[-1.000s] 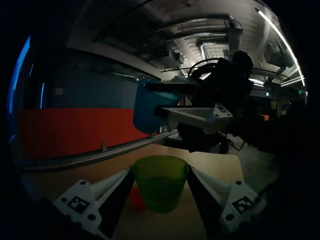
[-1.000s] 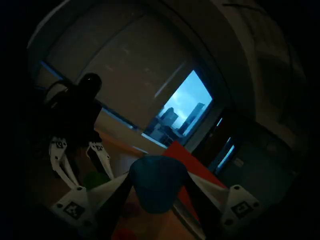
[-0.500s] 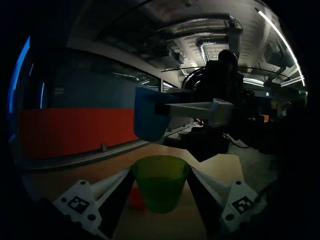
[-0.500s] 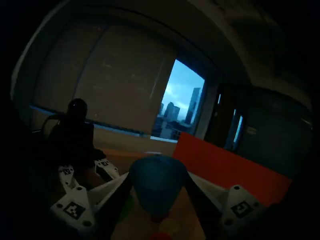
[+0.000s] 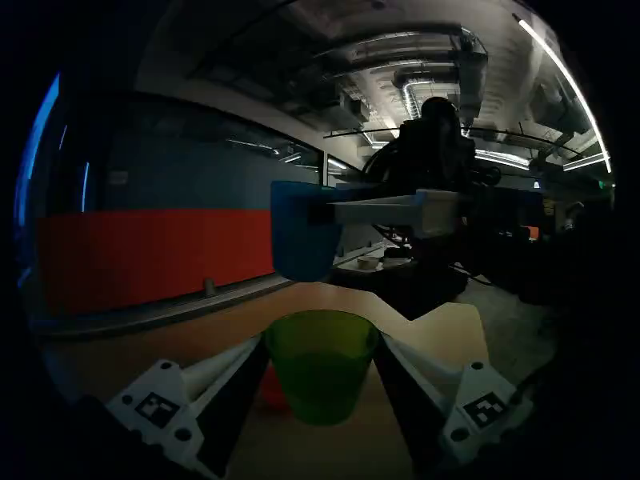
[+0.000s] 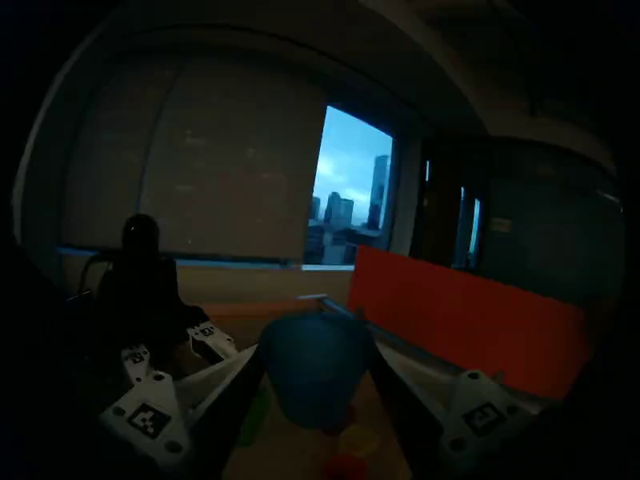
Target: Pour water
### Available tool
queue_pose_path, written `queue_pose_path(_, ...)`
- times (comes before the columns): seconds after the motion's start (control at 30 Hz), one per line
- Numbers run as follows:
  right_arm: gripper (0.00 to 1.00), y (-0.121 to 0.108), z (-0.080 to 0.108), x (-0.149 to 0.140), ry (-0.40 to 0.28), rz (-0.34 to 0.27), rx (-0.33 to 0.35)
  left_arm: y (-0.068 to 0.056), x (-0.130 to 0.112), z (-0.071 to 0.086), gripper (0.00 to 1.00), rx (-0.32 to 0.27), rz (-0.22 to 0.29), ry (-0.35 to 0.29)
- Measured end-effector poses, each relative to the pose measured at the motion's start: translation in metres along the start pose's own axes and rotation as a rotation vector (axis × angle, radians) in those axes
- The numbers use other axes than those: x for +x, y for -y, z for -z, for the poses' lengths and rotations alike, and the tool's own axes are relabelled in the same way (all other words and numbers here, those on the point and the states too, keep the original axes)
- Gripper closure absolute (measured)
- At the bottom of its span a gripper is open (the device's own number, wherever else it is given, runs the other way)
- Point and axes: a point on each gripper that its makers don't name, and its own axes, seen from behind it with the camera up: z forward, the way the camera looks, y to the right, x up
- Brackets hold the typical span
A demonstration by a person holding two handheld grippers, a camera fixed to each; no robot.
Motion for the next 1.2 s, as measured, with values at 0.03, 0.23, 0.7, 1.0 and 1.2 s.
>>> queue_pose_path(0.03, 0.09, -0.001, 0.001, -0.002, 0.008, -0.005, -0.002, 0.000, -0.002, 0.000, 0.13, 0.000, -0.002, 0.005)
queue_pose_path(0.23, 0.09, -0.009, 0.005, -0.019, 0.053, -0.029, -0.017, 0.002, -0.014, 0.001, 0.13, 0.007, -0.011, 0.048)
queue_pose_path(0.7, 0.09, -0.015, 0.018, -0.068, 0.137, -0.045, -0.028, 0.012, -0.051, 0.003, 0.12, 0.036, -0.020, 0.161)
queue_pose_path(1.0, 0.09, -0.007, 0.026, -0.102, 0.185, -0.024, -0.017, 0.013, -0.076, 0.001, 0.12, 0.047, -0.018, 0.220)
queue_pose_path(1.2, 0.08, -0.007, 0.033, -0.120, 0.211, -0.044, -0.014, 0.011, -0.097, 0.002, 0.12, 0.045, -0.030, 0.276)
